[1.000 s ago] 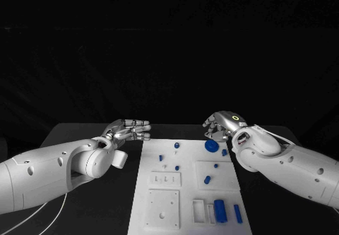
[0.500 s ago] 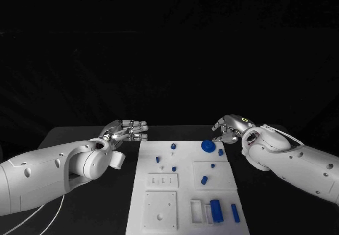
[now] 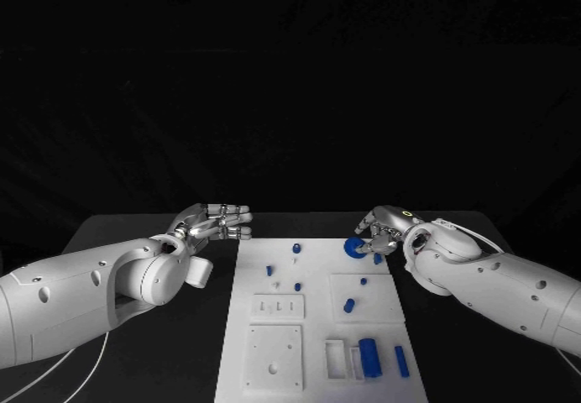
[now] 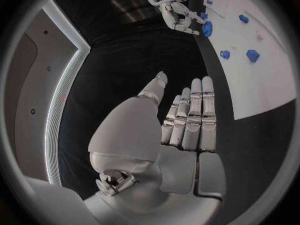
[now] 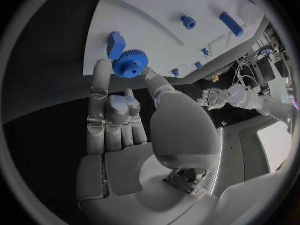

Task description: Assemble the parts on the task board

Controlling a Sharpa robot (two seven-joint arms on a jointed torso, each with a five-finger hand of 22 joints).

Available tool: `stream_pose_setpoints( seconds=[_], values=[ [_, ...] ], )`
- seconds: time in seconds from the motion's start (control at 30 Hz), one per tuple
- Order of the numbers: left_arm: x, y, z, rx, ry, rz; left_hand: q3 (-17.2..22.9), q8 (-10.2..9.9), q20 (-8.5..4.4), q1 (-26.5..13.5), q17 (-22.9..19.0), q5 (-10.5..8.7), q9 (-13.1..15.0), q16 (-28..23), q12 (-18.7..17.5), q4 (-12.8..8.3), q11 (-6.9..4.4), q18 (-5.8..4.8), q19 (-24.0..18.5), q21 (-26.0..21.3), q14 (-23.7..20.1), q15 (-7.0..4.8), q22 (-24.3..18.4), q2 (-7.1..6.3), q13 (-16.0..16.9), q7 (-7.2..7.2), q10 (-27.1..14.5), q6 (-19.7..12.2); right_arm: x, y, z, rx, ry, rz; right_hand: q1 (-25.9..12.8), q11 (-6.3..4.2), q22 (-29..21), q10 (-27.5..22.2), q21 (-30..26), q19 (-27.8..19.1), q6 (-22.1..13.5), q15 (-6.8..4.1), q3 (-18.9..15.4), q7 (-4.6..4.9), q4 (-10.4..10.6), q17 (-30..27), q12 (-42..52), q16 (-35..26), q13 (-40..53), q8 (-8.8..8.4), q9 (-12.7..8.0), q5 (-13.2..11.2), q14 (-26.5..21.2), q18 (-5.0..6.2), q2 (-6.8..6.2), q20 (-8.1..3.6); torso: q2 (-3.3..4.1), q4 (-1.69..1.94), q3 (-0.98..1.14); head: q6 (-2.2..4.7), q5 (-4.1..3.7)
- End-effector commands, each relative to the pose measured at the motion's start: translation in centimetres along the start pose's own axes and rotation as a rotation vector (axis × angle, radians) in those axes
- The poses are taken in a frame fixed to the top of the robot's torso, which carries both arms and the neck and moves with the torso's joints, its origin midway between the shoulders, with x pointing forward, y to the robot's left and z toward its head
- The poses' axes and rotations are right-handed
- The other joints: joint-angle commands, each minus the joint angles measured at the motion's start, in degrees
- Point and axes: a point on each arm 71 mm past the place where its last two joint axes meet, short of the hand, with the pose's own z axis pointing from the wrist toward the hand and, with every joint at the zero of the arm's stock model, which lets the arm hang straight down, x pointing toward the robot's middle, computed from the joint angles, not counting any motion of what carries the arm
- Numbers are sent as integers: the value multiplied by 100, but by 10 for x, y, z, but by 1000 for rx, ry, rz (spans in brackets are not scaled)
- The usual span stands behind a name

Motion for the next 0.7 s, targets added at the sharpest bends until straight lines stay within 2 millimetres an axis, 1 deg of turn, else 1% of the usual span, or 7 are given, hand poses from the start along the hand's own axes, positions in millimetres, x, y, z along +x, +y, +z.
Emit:
stream_pose_setpoints(
  seconds=[0.03, 0.13, 0.3, 0.43, 0.57, 0.6, 0.7],
  values=[
    [2, -2, 1, 10, 15, -2, -5, -14, -3, 0, 6, -24, -8, -8, 31, -30, -5, -44, -22, 37, -16, 19, -6, 14, 9, 13, -31, -32, 5, 2, 0, -15, 34, -14, 13, 7, 10, 30, 35, 215, -18, 1, -47, -9, 6, 26, 22, -8, 12, -14, 9, 36, 32, 45, 20, 44, 20, 11, 9, -6, 1],
    [1, -2, 0, 10, 14, -2, -5, -14, -3, 0, 6, -24, -8, -8, 31, -30, -5, -44, -22, 37, -16, 19, -6, 14, 9, 13, -31, -32, 8, 1, 0, -13, 39, -18, 7, 8, 12, 33, 38, 215, -18, 4, -55, -7, 15, 43, 34, -7, 23, -13, 9, 41, 33, 45, 22, 46, 17, 4, 1, -25, -1],
    [1, -2, 0, 10, 15, -2, -5, -14, -3, 0, 6, -24, -8, -8, 31, -30, -5, -44, -22, 37, -16, 19, -6, 14, 9, 13, -31, -32, 10, -1, 1, -7, 42, -24, 14, 8, 19, 34, 45, 214, -11, 4, -61, -10, 27, 96, 46, 6, 36, -13, 11, 54, 40, 48, 31, 47, 13, -1, 8, -33, 8],
    [1, -2, 0, 9, 15, -2, -5, -14, -3, 0, 6, -24, -8, -8, 31, -30, -5, -44, -22, 37, -16, 19, -6, 14, 9, 13, -31, -32, 12, -2, 2, -3, 44, -29, 10, 8, 21, 35, 47, 214, -9, 4, -57, -9, 32, 105, 48, 6, 39, -14, 11, 66, 40, 48, 35, 47, 12, 8, 11, -37, 7],
    [1, -2, 0, 9, 15, -2, -5, -15, -3, -7, 7, -26, -9, -9, 30, -28, -4, -46, -31, 57, -16, 20, -27, 19, 9, 14, -33, -44, 13, -3, 2, 3, 41, -34, 10, 7, 29, 44, 54, 214, 5, 5, -30, -11, 36, 137, 60, 12, 51, -14, 10, 72, 47, 47, 40, 48, 13, 14, 11, -36, 6],
    [1, -2, 0, 8, 16, -2, -5, -15, -3, -7, 7, -26, -9, -9, 30, -28, -4, -46, -31, 57, -16, 20, -27, 19, 9, 14, -33, -44, 13, -4, 2, 4, 40, -36, 12, 5, 32, 52, 57, 215, 11, 4, -12, -12, 33, 143, 70, 10, 60, -13, 10, 67, 47, 48, 42, 47, 12, 13, 7, -42, 8],
    [1, -2, 0, 8, 16, -2, -5, -15, -3, -7, 7, -26, -9, -9, 30, -28, -4, -46, -31, 57, -16, 20, -27, 19, 9, 14, -33, -44, 13, -5, 2, 9, 39, -39, 2, 5, 41, 57, 64, 212, 14, 5, 44, -11, 25, 169, 79, 9, 71, -14, 5, 63, 53, 48, 39, 47, 13, 11, 7, -41, 11]
  ],
)
